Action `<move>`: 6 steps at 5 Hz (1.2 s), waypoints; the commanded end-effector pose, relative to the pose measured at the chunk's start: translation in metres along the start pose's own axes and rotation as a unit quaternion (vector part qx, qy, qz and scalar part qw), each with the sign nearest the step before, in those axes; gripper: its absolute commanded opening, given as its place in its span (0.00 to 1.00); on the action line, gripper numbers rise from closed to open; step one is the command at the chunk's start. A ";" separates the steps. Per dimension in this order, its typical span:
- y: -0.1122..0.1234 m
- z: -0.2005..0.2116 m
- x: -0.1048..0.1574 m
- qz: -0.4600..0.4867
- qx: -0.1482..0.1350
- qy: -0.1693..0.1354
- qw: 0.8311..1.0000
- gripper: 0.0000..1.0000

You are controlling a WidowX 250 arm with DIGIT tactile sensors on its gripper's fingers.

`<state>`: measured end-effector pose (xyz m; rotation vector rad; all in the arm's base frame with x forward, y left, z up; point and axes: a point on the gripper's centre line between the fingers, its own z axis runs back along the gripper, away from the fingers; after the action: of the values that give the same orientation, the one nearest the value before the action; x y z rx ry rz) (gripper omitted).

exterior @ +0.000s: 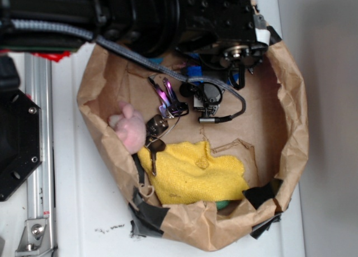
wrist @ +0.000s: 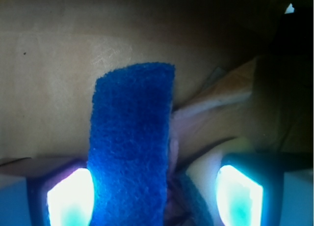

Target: Grab the blue sponge.

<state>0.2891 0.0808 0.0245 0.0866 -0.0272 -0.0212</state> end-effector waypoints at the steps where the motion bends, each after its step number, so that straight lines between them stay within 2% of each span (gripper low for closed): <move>1: -0.040 0.012 0.020 -0.080 -0.017 -0.041 0.996 1.00; 2: -0.054 0.017 0.020 -0.092 -0.022 -0.052 0.994 1.00; 3: -0.051 0.006 0.016 -0.084 -0.029 -0.041 0.995 1.00; 4: -0.044 -0.014 0.012 -0.074 -0.029 -0.019 0.997 0.87; 5: -0.041 -0.012 0.008 -0.078 -0.031 -0.023 0.996 0.00; 6: -0.039 -0.001 0.007 -0.077 -0.027 -0.019 0.997 0.00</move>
<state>0.2958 0.0385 0.0164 0.0269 -0.0369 -0.1789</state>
